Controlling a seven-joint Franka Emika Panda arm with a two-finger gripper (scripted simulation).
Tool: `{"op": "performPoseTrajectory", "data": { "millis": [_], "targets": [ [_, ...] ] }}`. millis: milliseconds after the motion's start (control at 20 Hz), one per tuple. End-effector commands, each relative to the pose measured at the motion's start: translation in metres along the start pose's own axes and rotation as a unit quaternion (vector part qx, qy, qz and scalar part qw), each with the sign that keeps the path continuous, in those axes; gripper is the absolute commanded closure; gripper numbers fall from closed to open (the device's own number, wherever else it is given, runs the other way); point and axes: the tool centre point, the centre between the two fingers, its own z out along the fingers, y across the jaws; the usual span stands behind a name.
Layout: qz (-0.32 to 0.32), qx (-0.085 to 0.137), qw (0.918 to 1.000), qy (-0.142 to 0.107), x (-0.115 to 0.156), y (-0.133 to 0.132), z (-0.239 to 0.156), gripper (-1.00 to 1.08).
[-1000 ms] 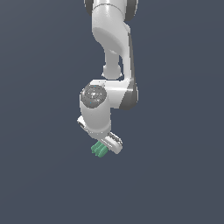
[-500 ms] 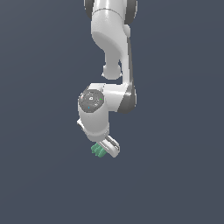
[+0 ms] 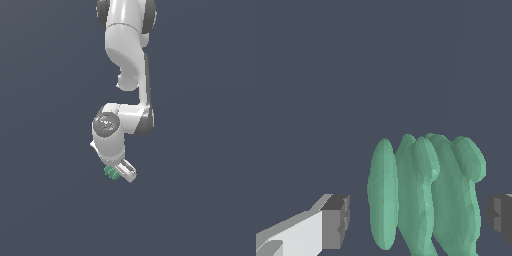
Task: Pick up the object and move it to a goal position.
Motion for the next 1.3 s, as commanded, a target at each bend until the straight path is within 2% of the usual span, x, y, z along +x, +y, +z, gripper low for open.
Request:
{"op": "performPoseTrajectory", "data": {
  "millis": [0, 350, 400, 950, 1250],
  "targets": [
    [0.001, 0.000, 1.0000, 0.000, 0.000, 0.000, 0.012, -0.92],
    [0.001, 0.000, 1.0000, 0.000, 0.001, -0.001, 0.016, -0.92],
    [0.001, 0.000, 1.0000, 0.000, 0.001, -0.001, 0.016, 1.08],
    [0.001, 0.000, 1.0000, 0.000, 0.001, -0.001, 0.016, 1.08],
    [0.001, 0.000, 1.0000, 0.000, -0.009, -0.020, 0.000, 1.08]
  ]
}}
